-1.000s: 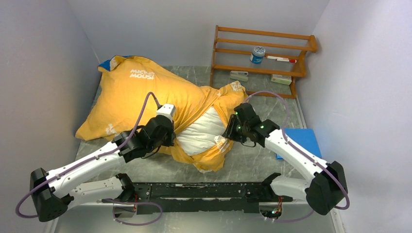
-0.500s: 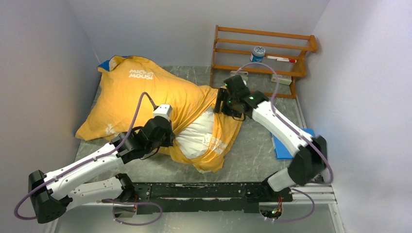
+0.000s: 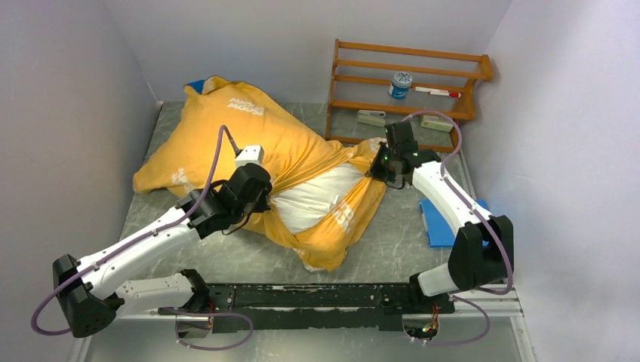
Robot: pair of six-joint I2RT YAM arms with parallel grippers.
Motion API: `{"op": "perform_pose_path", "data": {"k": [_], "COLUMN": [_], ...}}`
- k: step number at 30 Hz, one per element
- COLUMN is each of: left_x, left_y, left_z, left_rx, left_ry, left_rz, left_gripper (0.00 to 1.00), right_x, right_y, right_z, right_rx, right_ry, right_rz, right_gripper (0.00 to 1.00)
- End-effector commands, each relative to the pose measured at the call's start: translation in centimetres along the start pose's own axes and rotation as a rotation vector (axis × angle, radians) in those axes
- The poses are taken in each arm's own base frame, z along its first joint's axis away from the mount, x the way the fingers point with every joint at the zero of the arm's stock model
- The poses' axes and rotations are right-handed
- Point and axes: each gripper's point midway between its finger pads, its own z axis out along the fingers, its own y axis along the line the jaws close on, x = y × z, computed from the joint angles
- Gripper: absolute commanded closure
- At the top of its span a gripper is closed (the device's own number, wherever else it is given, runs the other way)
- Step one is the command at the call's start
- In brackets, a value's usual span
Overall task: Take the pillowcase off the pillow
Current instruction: Remove the pillow from the pillowcase.
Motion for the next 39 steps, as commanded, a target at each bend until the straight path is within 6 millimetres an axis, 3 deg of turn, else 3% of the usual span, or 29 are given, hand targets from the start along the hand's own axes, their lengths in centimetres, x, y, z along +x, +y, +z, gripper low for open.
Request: {"op": "perform_pose_path", "data": {"k": [1, 3, 6, 9, 13, 18, 20, 26, 28, 31, 33, 35, 39], "left_x": [-0.1, -1.4, -4.8, -8.2, -10.9, -9.4, -8.0, -5.3, -5.3, -7.2, -9.2, -11.2, -12.6], "left_y": [5.5, 2.1, -3.3, -8.2, -13.1, -17.0, -17.4, -16.5, -15.7, -12.4, -9.7, -5.8, -0.8], "left_z": [-0.7, -0.4, -0.2, 0.2, 1.8, 6.3, 7.6, 9.8, 10.3, 11.1, 11.1, 10.9, 10.7], "left_rx": [-0.193, -0.036, 0.155, 0.286, 0.353, 0.34, 0.323, 0.264, 0.216, -0.026, -0.204, -0.348, -0.359], "left_ry": [0.048, 0.03, -0.028, -0.069, -0.106, -0.018, 0.013, 0.075, 0.066, 0.012, -0.036, -0.031, -0.01], "left_rz": [0.182, 0.22, 0.269, 0.345, 0.479, 0.682, 0.733, 0.769, 0.759, 0.697, 0.636, 0.545, 0.434], "left_gripper": [0.95, 0.93, 0.55, 0.34, 0.22, 0.21, 0.21, 0.25, 0.39, 0.75, 0.9, 0.95, 0.95], "right_x": [4.0, 6.8, 9.4, 10.7, 10.4, 8.5, 7.9, 6.5, 6.1, 5.2, 4.4, 3.6, 2.8], "right_y": [-6.5, -4.5, -1.9, 0.0, 1.1, 1.7, 1.8, 0.9, 0.3, -1.1, -3.0, -5.7, -10.2], "right_z": [1.4, 1.6, 1.1, 0.5, 0.2, -0.4, -0.6, -1.2, -1.4, -1.4, -1.3, -1.2, -1.1], "right_rx": [0.095, -0.034, -0.108, -0.153, -0.191, -0.177, -0.176, -0.198, -0.207, -0.156, -0.06, 0.064, 0.129], "right_ry": [0.135, 0.22, 0.245, 0.251, 0.246, 0.196, 0.185, 0.151, 0.139, 0.107, 0.072, 0.049, 0.048], "right_rz": [-0.013, -0.026, -0.097, -0.122, -0.094, -0.092, -0.079, 0.027, 0.062, 0.087, 0.11, 0.166, 0.282], "right_gripper": [1.0, 1.0, 1.0, 1.0, 1.0, 1.0, 1.0, 1.0, 1.0, 1.0, 1.0, 1.0, 1.0]}}
